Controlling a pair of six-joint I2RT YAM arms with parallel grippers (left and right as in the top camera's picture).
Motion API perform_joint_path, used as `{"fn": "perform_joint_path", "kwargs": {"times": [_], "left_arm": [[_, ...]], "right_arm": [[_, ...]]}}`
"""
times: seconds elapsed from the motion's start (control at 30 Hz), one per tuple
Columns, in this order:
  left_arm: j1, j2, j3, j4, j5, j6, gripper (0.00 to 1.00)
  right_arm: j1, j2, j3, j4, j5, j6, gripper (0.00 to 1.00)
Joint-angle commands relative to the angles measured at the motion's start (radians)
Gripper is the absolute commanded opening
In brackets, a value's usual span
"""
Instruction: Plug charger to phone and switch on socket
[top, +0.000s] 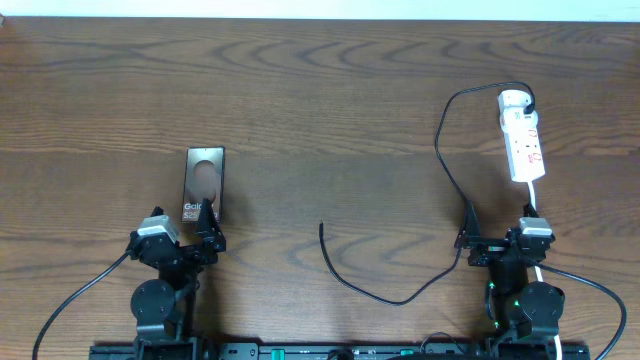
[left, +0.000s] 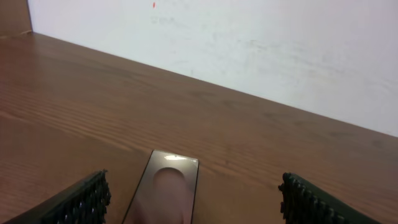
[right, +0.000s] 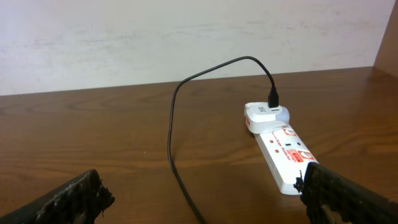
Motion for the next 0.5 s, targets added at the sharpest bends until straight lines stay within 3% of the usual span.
{"fn": "perform_joint_path", "kwargs": {"times": [0.0,0.1,0.23,0.47], "left_arm": [[0.003,0.022,0.1,-0.013,0.016,0.021,0.86],[0.003,0.113,0.22,-0.019,0.016,0.025,0.86],[0.003,0.369,0.475,-0.135,0.017,0.056,0.86],[0.003,1.003,1.143,-0.651,0.017,0.175,0.86]], "right_arm": [[0.016,-0.008,-0.001,-0.005,-0.012,-0.012,0.99],[0.016,-0.008,-0.001,-0.005,-0.012,-0.012,0.99],[0.016,-0.008,-0.001,-0.005,-0.012,-0.012,0.99],[0.016,-0.008,-0.001,-0.005,-0.012,-0.012,0.99]]}}
